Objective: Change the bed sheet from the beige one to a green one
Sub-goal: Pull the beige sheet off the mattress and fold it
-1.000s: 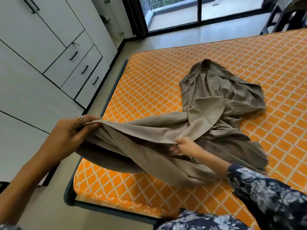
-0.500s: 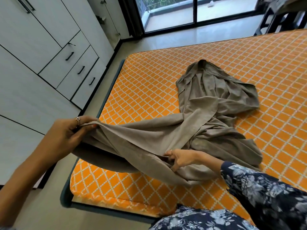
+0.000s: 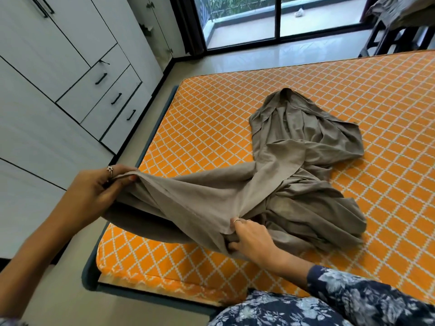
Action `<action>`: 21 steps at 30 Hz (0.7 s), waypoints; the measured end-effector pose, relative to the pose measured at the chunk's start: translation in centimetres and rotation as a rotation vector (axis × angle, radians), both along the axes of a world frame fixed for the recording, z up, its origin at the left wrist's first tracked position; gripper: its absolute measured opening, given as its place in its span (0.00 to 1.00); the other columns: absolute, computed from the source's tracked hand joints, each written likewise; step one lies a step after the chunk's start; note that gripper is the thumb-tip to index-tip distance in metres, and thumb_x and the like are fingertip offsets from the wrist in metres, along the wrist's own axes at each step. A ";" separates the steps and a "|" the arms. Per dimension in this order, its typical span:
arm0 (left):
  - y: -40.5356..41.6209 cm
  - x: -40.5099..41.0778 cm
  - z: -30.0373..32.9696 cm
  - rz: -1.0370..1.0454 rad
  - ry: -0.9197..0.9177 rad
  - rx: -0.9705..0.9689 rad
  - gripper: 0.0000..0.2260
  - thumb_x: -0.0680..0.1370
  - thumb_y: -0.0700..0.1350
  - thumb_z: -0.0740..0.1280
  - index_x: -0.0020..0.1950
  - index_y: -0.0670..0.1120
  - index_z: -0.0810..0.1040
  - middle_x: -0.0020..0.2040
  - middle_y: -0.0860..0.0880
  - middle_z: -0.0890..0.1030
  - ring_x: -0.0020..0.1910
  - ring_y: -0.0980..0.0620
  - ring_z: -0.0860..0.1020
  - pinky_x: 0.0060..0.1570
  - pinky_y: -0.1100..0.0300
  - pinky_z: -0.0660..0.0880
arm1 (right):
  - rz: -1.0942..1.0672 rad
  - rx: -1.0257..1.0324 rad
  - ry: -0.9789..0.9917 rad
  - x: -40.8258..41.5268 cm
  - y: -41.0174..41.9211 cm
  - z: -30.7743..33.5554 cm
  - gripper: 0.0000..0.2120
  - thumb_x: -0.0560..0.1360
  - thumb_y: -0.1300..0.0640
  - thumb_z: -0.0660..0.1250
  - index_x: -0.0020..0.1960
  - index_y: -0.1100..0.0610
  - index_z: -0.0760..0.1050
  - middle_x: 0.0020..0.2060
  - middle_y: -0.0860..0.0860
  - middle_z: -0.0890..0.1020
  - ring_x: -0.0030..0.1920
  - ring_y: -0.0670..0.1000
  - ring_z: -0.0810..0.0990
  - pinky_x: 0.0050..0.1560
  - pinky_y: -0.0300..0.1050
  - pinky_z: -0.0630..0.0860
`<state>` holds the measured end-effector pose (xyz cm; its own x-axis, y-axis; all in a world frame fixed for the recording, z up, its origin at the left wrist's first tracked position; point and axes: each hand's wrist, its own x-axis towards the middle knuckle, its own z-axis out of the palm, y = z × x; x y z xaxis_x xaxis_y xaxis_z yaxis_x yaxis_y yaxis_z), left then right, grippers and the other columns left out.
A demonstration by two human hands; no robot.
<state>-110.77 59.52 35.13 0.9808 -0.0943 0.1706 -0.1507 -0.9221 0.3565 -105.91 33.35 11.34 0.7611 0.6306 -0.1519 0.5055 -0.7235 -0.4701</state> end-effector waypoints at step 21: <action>-1.1 -0.7 -0.2 0.017 -0.010 -0.032 0.18 0.76 0.51 0.61 0.50 0.79 0.70 0.45 0.76 0.75 0.45 0.73 0.75 0.42 0.75 0.72 | -0.071 0.499 0.965 -0.3 1.0 -1.5 0.09 0.81 0.62 0.58 0.46 0.50 0.64 0.42 0.50 0.74 0.36 0.44 0.73 0.40 0.35 0.70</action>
